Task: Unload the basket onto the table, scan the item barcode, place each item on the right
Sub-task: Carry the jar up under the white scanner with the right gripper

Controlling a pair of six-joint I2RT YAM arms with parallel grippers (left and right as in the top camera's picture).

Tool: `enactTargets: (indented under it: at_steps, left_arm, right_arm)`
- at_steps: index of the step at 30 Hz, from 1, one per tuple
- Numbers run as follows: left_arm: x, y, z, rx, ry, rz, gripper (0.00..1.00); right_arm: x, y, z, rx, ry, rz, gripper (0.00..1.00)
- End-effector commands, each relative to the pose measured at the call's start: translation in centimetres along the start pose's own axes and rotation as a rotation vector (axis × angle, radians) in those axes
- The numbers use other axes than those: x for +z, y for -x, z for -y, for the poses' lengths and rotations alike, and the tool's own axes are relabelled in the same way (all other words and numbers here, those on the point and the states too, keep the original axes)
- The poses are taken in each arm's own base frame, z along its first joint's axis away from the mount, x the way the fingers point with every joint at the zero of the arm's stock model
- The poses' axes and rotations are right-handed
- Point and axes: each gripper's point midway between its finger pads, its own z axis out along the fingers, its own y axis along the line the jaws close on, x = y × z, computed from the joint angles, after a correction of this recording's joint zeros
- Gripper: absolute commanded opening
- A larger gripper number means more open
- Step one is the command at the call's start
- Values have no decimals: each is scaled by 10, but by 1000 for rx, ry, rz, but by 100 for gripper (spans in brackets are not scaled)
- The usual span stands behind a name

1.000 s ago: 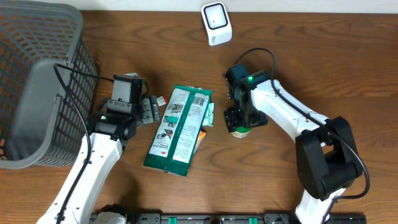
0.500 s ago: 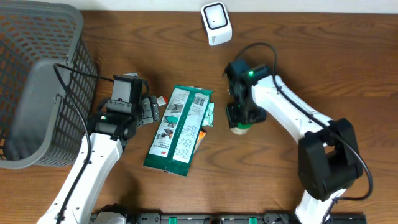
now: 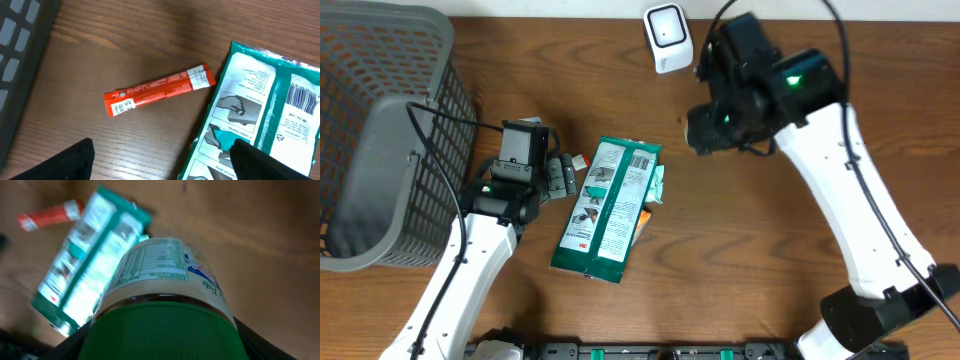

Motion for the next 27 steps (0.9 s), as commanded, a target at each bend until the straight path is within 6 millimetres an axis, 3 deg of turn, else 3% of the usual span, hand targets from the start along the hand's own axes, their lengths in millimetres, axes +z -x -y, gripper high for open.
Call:
enactTargets:
  at_steps: [1, 8, 14, 23, 27]
  left_arm:
    - [-3, 7, 0, -11, 0, 16, 88]
    - [-3, 7, 0, -12, 0, 16, 88]
    - [-3, 7, 0, -12, 0, 16, 88]
    - [-3, 7, 0, -12, 0, 16, 88]
    - [-3, 7, 0, -12, 0, 16, 88]
  right_arm:
    - [-27, 26, -11, -31, 34, 142, 1]
    - [-21, 102, -19, -35, 57, 421, 1]
    - [7, 155, -23, -35, 81, 579, 1]
    - [99, 230, 14, 23, 16, 767, 1]
    - [145, 245, 37, 49, -12, 810, 1]
